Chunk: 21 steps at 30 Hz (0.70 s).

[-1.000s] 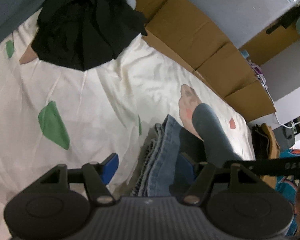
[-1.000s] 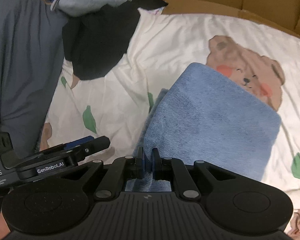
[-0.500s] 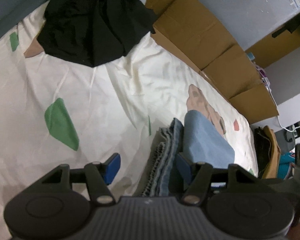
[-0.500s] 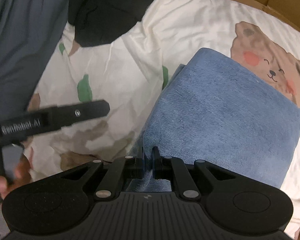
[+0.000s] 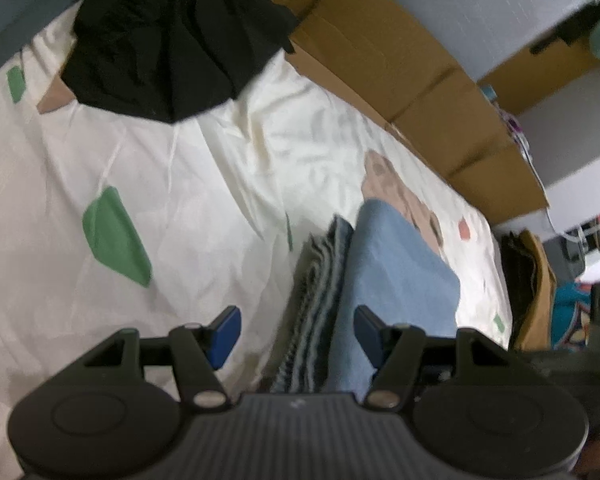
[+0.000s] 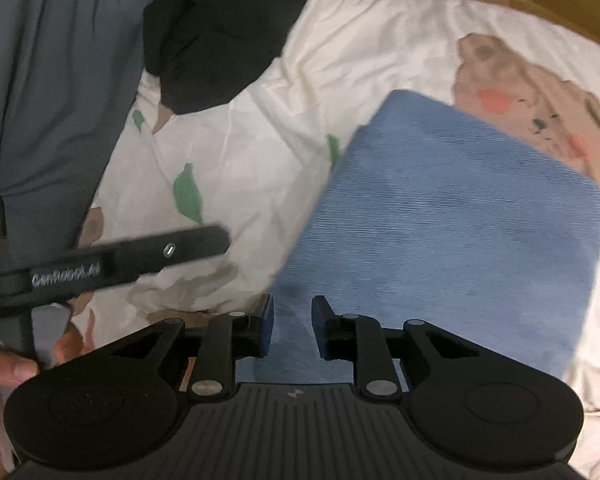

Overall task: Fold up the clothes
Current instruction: 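Open the right tool to release the blue cloth on the jeans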

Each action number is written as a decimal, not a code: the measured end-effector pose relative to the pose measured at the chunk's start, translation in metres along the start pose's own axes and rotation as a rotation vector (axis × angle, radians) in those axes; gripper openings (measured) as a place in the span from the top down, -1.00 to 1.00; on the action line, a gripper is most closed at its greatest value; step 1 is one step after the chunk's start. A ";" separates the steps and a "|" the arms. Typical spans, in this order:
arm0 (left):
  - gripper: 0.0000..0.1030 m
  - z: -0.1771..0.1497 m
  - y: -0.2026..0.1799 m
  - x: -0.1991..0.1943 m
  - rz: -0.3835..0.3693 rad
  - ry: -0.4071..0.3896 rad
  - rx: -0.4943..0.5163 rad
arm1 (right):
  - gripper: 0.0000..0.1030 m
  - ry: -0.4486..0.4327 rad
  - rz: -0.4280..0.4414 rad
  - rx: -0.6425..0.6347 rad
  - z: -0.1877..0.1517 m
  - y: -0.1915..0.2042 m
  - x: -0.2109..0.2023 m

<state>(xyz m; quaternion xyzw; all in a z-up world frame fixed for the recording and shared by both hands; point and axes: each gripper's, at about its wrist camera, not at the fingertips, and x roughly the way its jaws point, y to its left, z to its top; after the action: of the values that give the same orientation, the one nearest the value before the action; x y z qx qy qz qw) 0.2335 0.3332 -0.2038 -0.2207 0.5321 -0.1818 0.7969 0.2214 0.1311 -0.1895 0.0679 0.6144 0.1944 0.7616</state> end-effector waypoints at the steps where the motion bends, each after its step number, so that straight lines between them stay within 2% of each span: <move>1: -0.28 -0.003 -0.001 0.000 -0.009 0.006 0.002 | 0.46 -0.006 -0.006 -0.001 -0.002 -0.004 -0.003; 4: -0.34 -0.015 0.000 0.002 -0.049 0.025 -0.022 | 0.46 -0.036 -0.035 -0.018 -0.009 -0.019 -0.012; 6: -0.34 -0.023 -0.001 0.009 -0.046 0.061 -0.024 | 0.46 -0.072 -0.054 -0.003 -0.015 -0.034 -0.022; 8: -0.34 -0.031 -0.003 0.015 -0.041 0.098 -0.012 | 0.46 -0.104 -0.055 0.024 -0.022 -0.052 -0.033; 14: -0.33 -0.049 -0.011 0.028 -0.059 0.194 0.054 | 0.46 -0.127 -0.103 0.081 -0.061 -0.102 -0.045; 16: -0.27 -0.055 -0.013 0.033 -0.060 0.233 0.076 | 0.46 -0.131 -0.100 0.084 -0.079 -0.112 -0.046; 17: -0.16 -0.057 -0.014 0.036 -0.055 0.249 0.078 | 0.46 -0.133 -0.098 0.085 -0.087 -0.117 -0.046; 18: 0.08 -0.060 -0.014 0.037 -0.053 0.256 0.080 | 0.46 -0.131 -0.092 0.090 -0.095 -0.120 -0.045; 20: 0.14 -0.064 -0.015 0.039 -0.051 0.266 0.086 | 0.46 -0.131 -0.088 0.102 -0.106 -0.123 -0.042; 21: 0.27 -0.067 -0.015 0.040 -0.051 0.271 0.089 | 0.46 -0.132 -0.086 0.111 -0.112 -0.124 -0.040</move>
<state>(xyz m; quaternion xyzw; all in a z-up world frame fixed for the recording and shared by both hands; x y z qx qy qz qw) 0.1855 0.2889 -0.2487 -0.1719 0.6207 -0.2534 0.7218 0.1331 -0.0132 -0.2218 0.0963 0.5751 0.1224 0.8031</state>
